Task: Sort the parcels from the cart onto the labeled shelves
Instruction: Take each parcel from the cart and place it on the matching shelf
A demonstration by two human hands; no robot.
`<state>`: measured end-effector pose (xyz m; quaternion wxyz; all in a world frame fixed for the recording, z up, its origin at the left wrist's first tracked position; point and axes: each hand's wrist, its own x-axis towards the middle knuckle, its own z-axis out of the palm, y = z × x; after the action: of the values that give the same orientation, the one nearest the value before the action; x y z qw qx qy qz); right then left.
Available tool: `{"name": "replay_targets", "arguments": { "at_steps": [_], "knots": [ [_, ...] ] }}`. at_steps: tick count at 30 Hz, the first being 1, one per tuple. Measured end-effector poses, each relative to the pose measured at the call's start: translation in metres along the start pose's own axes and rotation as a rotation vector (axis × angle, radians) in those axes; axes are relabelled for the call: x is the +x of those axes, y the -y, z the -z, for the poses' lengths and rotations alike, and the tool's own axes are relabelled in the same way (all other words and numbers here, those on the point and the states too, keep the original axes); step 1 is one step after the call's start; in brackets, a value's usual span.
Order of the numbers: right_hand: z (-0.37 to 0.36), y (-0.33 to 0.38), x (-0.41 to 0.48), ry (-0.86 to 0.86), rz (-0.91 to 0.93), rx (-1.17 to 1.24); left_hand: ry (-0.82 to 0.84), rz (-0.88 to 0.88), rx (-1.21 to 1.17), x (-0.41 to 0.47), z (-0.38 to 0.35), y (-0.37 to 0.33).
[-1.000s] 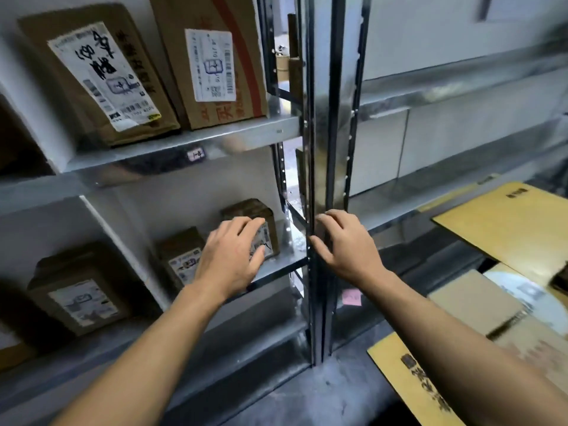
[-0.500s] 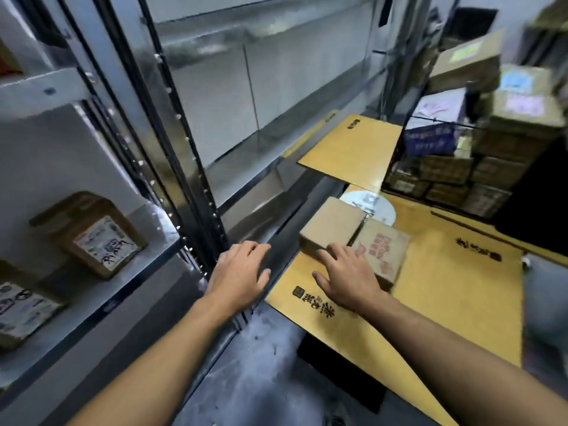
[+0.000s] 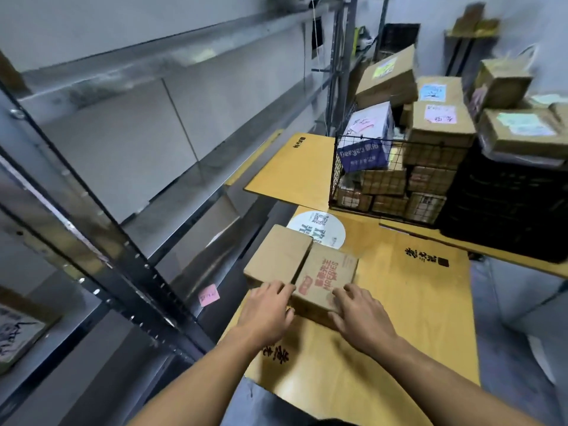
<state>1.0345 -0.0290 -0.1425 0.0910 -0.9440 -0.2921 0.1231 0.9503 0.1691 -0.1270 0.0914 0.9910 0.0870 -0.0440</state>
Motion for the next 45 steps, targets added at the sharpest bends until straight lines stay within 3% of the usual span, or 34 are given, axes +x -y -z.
{"name": "replay_targets", "arguments": {
  "at_steps": [9, 17, 20, 26, 31, 37, 41, 45],
  "knots": [
    [-0.013, -0.029, 0.01, 0.035, -0.076, 0.22, 0.089, 0.087, -0.108, 0.038, -0.027, -0.028],
    [-0.031, -0.027, 0.017, 0.04, -0.11, 0.445, 0.021, 0.168, -0.324, 0.038, -0.049, -0.029],
    [-0.035, -0.028, 0.014, -0.031, -0.165, 0.6, 0.002, 0.195, -0.431, 0.032, -0.052, -0.033],
    [-0.028, -0.032, 0.003, -0.228, -0.298, 0.843, -0.115, 0.15, -0.662, 0.017, -0.05, -0.044],
    [-0.01, -0.036, -0.007, -0.31, -0.342, 0.994, -0.294, 0.219, -1.03, 0.008, -0.03, -0.063],
    [0.004, -0.037, -0.02, -0.402, -0.259, 1.112, -0.459, 0.275, -1.099, 0.008, -0.014, -0.069],
    [0.004, -0.036, -0.026, -0.461, -0.181, 1.177, -0.38, 0.291, -1.217, 0.009, -0.013, -0.067],
    [0.002, -0.037, -0.025, -0.385, -0.132, 1.27, -0.274, 0.279, -1.314, 0.004, -0.012, -0.062]
  ]
}}
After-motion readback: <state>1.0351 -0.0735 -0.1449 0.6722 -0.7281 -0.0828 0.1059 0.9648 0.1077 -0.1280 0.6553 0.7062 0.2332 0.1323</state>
